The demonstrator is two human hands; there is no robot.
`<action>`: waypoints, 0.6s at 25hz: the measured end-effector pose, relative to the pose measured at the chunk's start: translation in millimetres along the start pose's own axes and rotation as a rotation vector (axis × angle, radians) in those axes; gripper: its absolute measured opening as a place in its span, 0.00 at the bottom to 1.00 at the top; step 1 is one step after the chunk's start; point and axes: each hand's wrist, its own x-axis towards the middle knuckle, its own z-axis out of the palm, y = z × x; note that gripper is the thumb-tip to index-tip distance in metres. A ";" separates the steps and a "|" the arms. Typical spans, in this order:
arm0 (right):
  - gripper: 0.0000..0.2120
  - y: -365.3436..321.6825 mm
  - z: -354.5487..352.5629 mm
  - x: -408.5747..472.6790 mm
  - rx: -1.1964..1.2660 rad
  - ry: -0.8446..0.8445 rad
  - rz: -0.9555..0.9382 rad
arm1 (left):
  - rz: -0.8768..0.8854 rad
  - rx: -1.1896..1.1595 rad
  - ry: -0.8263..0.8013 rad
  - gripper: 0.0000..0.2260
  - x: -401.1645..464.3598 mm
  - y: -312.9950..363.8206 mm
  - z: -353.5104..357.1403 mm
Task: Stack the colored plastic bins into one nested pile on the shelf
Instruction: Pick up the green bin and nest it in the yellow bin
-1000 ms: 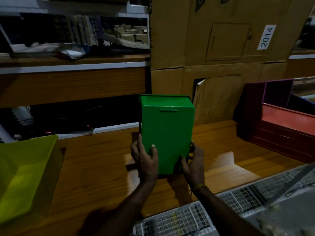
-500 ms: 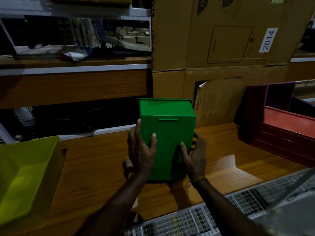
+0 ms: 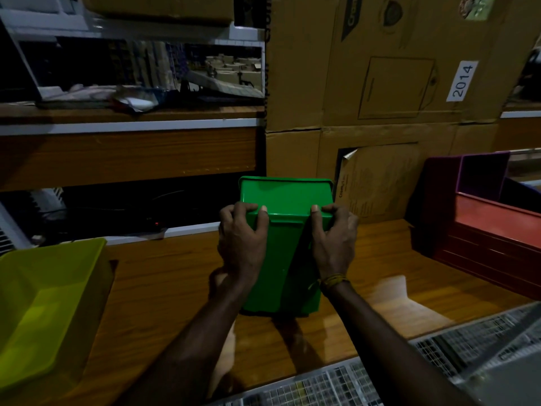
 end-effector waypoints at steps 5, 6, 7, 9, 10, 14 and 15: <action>0.20 15.2 3.8 -13.4 0.126 -0.075 0.001 | -0.028 -0.175 -0.012 0.12 -22.3 -23.0 8.2; 0.23 20.3 3.6 -19.2 0.143 -0.102 0.000 | -0.045 -0.176 -0.022 0.15 -29.1 -27.5 9.1; 0.26 25.5 3.3 -25.3 0.152 -0.124 -0.012 | -0.055 -0.172 -0.036 0.18 -35.6 -31.5 9.2; 0.32 33.4 1.2 -36.5 0.142 -0.151 -0.044 | -0.044 -0.145 -0.064 0.24 -47.7 -37.7 7.8; 0.34 34.9 -0.1 -40.0 0.122 -0.155 -0.055 | -0.036 -0.126 -0.076 0.26 -51.6 -39.3 6.9; 0.36 38.7 -5.7 -43.4 0.004 -0.151 -0.045 | -0.092 -0.051 -0.105 0.32 -52.1 -37.1 2.2; 0.34 37.0 -8.3 -41.5 0.004 -0.151 -0.034 | -0.110 -0.028 -0.096 0.32 -47.7 -35.9 0.7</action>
